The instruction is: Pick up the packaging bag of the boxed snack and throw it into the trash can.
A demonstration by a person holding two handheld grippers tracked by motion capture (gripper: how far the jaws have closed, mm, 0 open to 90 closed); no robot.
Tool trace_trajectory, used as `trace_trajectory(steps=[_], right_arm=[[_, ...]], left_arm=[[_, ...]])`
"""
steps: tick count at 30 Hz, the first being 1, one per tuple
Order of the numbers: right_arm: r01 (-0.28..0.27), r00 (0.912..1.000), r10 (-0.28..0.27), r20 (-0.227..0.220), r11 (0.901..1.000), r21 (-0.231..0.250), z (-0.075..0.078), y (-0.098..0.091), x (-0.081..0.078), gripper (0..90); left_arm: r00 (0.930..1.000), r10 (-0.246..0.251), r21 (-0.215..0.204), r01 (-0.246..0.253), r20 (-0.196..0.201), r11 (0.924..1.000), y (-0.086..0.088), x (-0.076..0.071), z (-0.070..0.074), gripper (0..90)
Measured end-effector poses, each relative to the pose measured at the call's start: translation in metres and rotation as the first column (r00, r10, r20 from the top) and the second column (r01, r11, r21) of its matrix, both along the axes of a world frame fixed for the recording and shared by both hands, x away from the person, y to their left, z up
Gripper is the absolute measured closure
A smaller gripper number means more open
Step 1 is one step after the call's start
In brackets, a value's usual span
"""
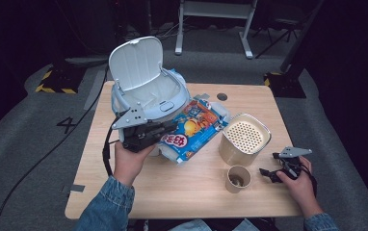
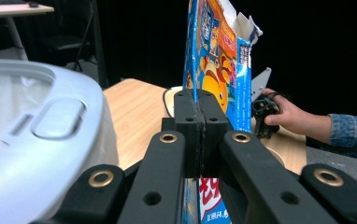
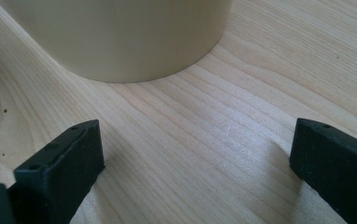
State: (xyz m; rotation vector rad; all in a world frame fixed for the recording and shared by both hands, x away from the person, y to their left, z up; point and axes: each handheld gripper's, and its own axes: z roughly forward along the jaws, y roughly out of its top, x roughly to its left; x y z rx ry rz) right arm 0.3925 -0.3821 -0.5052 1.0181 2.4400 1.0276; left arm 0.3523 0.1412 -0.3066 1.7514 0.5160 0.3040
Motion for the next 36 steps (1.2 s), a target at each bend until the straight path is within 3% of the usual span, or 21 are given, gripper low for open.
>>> trace_trajectory(steps=[6, 11, 16, 28, 36], right_arm=[[0.0, 1.0, 0.0, 0.001, 1.0, 0.0, 0.0, 0.0, 0.0, 2.9], [0.001, 1.0, -0.001, 0.002, 1.0, -0.001, 0.0, 0.0, 0.0, 2.9], [0.001, 1.0, -0.001, 0.002, 1.0, 0.0, 0.0, 0.0, 0.0, 2.8], [0.002, 1.0, -0.002, 0.002, 1.0, -0.001, 0.0, 0.0, 0.0, 2.8], [0.002, 1.0, -0.002, 0.002, 1.0, -0.001, 0.0, 0.0, 0.0, 2.8]], left_arm=[[0.9994, 0.028, -0.019, -0.027, 0.019, 0.9995, 0.006, 0.002, 0.012, 89.1], [0.999, 0.037, -0.011, -0.037, 0.027, 0.9993, 0.01, 0.006, 0.024, 89.1], [0.9961, 0.065, -0.002, -0.065, 0.06, 0.9979, 0.014, 0.009, 0.042, 89.1], [0.9871, 0.132, -0.05, -0.128, 0.09, 0.9905, 0.022, 0.028, 0.068, 89.1], [0.984, 0.157, -0.09, -0.149, 0.084, 0.9847, 0.023, 0.038, 0.081, 89.2]])
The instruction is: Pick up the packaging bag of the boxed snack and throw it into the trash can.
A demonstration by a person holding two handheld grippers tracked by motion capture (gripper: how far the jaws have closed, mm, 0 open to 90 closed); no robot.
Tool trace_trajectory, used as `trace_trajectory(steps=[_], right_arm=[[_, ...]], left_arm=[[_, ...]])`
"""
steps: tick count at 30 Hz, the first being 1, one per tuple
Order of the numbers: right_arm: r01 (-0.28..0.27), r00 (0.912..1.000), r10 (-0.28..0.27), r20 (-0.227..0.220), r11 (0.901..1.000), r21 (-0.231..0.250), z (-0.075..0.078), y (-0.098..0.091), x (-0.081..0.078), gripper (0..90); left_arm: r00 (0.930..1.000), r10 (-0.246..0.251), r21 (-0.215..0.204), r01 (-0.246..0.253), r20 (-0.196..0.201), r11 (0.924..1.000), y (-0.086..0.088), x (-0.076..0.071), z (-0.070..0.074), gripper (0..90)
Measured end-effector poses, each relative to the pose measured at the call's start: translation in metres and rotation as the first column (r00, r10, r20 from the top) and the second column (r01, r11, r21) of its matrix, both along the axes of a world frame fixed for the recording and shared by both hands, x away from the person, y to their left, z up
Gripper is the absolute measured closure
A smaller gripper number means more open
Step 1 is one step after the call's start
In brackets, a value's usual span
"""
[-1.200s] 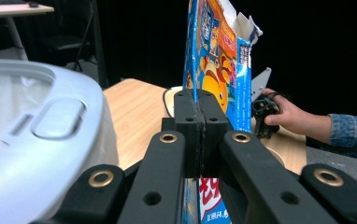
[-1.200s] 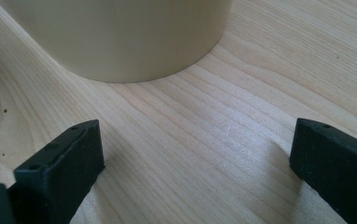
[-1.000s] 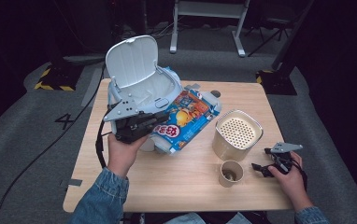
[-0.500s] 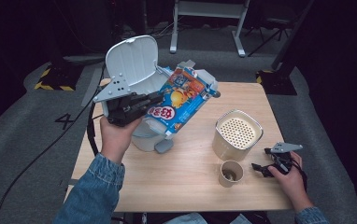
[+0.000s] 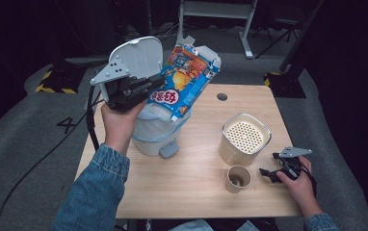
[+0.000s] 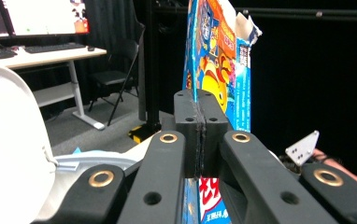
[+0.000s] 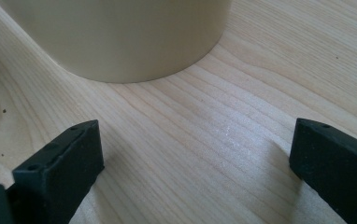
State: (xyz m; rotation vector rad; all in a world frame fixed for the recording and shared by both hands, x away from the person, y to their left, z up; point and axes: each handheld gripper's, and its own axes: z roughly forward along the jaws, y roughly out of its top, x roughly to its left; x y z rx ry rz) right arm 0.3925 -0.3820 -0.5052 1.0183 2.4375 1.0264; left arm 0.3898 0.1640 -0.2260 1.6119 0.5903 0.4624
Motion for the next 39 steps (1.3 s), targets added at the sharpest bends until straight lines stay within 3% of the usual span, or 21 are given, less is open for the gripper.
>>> trace_trajectory(steps=[6, 13, 18, 20, 24, 29, 33, 39], right_arm=[[0.0, 1.0, 0.0, 0.0, 1.0, 0.0, 0.0, 0.0, 0.0, 2.8], [0.0, 1.0, 0.0, 0.0, 1.0, 0.0, 0.0, 0.0, 0.0, 2.8], [0.0, 1.0, 0.0, 0.0, 1.0, 0.0, 0.0, 0.0, 0.0, 2.8], [0.0, 1.0, 0.0, 0.0, 1.0, 0.0, 0.0, 0.0, 0.0, 2.8], [0.0, 1.0, 0.0, 0.0, 1.0, 0.0, 0.0, 0.0, 0.0, 2.8], [0.0, 1.0, 0.0, 0.0, 1.0, 0.0, 0.0, 0.0, 0.0, 2.8], [0.0, 1.0, 0.0, 0.001, 1.0, -0.001, 0.0, 0.0, 0.0, 2.8], [0.0, 1.0, 0.0, 0.001, 1.0, -0.001, 0.0, 0.0, 0.0, 2.8]], left_arm=[[0.9994, 0.03, -0.014, -0.029, 0.016, 0.9995, 0.001, 0.006, 0.011, 89.2], [0.9933, 0.108, -0.034, -0.106, 0.042, 0.9938, 0.006, 0.014, 0.02, 89.1], [0.9837, 0.173, -0.056, -0.171, 0.047, 0.9837, 0.008, 0.021, 0.021, 89.1], [0.977, 0.207, -0.073, -0.204, 0.05, 0.9763, 0.009, 0.024, 0.021, 89.1], [0.9604, 0.27, -0.067, -0.265, 0.071, 0.9619, 0.01, 0.026, 0.021, 89.1], [0.948, 0.312, -0.062, -0.308, 0.062, 0.9492, 0.01, 0.033, 0.018, 89.1], [0.9423, 0.33, -0.06, -0.327, 0.054, 0.9431, 0.01, 0.038, 0.016, 89.1], [0.9445, 0.326, -0.038, -0.325, 0.036, 0.9449, 0.009, 0.043, 0.009, 89.1]])
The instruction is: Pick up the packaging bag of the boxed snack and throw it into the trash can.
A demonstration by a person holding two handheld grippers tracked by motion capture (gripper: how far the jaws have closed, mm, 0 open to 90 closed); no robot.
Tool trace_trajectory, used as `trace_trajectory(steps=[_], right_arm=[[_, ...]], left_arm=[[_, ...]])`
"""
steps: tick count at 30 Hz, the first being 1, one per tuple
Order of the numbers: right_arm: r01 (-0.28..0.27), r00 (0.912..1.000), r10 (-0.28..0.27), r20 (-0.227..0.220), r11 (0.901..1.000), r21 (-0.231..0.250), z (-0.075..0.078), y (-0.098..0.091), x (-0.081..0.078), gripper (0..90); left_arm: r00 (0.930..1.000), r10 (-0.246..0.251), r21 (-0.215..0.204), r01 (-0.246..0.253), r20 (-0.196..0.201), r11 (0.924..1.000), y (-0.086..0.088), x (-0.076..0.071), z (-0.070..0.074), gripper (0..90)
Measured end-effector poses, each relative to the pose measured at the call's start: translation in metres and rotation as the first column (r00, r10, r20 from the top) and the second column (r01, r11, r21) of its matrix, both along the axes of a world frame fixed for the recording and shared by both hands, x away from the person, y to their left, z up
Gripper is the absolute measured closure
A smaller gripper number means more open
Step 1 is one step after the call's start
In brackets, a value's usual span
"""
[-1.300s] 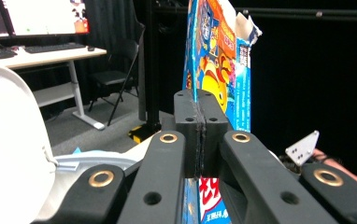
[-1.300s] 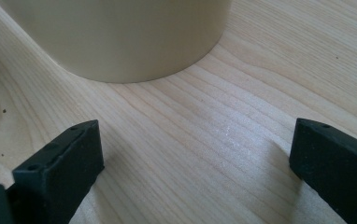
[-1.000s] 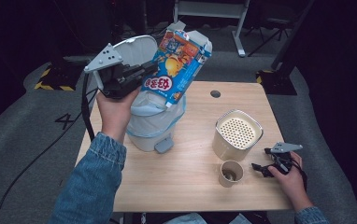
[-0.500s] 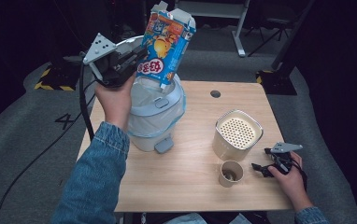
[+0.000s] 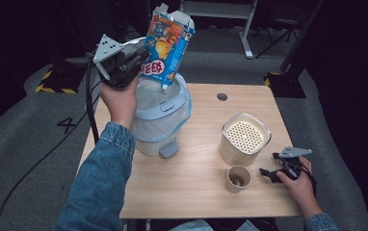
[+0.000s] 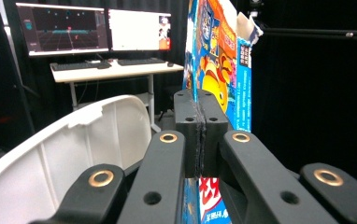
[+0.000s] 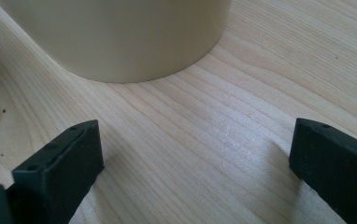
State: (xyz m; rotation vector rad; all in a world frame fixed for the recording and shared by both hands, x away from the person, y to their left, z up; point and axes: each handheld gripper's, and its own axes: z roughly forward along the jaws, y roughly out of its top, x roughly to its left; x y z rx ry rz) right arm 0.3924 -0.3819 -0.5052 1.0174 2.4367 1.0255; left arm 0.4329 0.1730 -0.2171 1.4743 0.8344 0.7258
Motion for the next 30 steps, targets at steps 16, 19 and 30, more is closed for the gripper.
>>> trace_trajectory(steps=[16, 19, 30], right_arm=[[0.0, 1.0, 0.0, 0.0, 1.0, 0.0, 0.0, 0.0, 0.0, 2.8], [0.0, 1.0, 0.0, 0.0, 1.0, 0.0, 0.0, 0.0, 0.0, 2.8], [0.0, 1.0, 0.0, 0.0, 1.0, 0.0, 0.0, 0.0, 0.0, 2.8]], left_arm=[[0.9972, 0.01, 0.029, -0.008, -0.074, 0.9995, -0.001, 0.006, -0.025, 89.1], [0.9968, 0.011, 0.042, -0.008, -0.079, 0.9991, -0.002, 0.007, -0.028, 89.0], [0.9933, 0.019, 0.081, -0.01, -0.114, 0.9967, -0.005, 0.007, -0.035, 89.0]])
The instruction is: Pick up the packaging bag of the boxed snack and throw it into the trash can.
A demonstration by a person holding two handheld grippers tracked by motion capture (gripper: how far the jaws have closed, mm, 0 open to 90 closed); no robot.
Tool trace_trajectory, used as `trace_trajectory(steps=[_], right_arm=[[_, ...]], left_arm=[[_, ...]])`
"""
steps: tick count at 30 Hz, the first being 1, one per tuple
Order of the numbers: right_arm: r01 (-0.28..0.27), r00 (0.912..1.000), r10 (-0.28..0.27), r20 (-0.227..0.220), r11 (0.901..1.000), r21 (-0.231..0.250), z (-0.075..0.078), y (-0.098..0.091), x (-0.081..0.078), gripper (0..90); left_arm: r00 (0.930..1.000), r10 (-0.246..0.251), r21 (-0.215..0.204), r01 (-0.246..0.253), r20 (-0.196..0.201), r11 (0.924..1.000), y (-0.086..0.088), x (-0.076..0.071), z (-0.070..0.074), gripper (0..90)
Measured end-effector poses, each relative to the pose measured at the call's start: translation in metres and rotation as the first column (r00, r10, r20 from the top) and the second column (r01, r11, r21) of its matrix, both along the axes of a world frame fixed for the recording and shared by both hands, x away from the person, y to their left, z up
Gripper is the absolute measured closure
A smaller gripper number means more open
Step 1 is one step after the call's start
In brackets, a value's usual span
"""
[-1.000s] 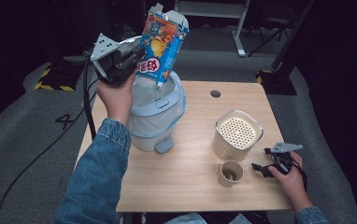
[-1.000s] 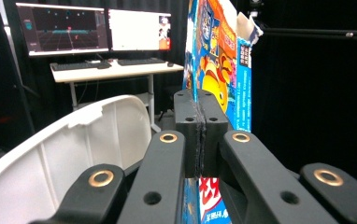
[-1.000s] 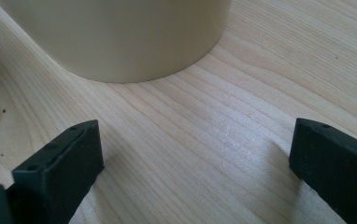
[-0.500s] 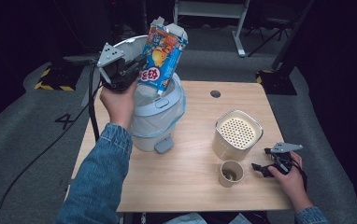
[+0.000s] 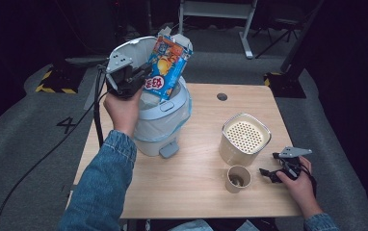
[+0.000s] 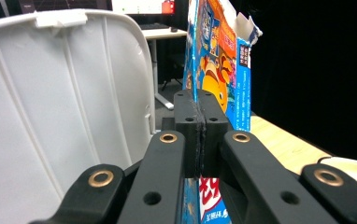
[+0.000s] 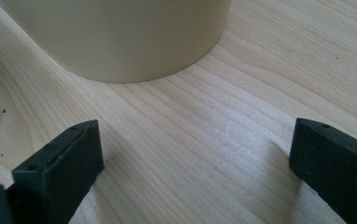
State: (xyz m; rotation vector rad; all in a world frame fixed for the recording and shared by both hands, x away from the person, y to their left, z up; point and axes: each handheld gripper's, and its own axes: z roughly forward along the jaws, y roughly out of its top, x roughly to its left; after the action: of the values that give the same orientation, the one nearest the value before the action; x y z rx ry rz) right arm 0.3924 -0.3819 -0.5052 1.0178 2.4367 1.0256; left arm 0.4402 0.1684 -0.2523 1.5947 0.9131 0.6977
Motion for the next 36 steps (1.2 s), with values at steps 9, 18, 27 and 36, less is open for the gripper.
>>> trace_trajectory(steps=[9, 18, 27, 36], right_arm=[[0.0, 1.0, 0.0, 0.0, 1.0, 0.0, 0.0, 0.0, 0.0, 2.8], [0.0, 1.0, 0.0, 0.0, 1.0, 0.0, 0.0, 0.0, 0.0, 2.8], [0.0, 1.0, 0.0, 0.0, 1.0, 0.0, 0.0, 0.0, 0.0, 2.8], [0.0, 1.0, 0.0, 0.0, 1.0, 0.0, 0.0, 0.0, 0.0, 2.8]], left_arm=[[0.9995, -0.007, 0.024, 0.007, -0.032, 0.9997, 0.001, 0.001, -0.005, 88.9], [0.9892, -0.019, -0.006, 0.018, -0.145, 0.9998, 0.004, 0.0, -0.005, 51.6], [0.9912, -0.096, 0.032, 0.099, -0.09, 0.9945, 0.002, -0.017, 0.002, 47.1], [0.955, -0.28, 0.121, 0.291, -0.099, 0.9492, -0.01, -0.044, 0.007, 46.6]])
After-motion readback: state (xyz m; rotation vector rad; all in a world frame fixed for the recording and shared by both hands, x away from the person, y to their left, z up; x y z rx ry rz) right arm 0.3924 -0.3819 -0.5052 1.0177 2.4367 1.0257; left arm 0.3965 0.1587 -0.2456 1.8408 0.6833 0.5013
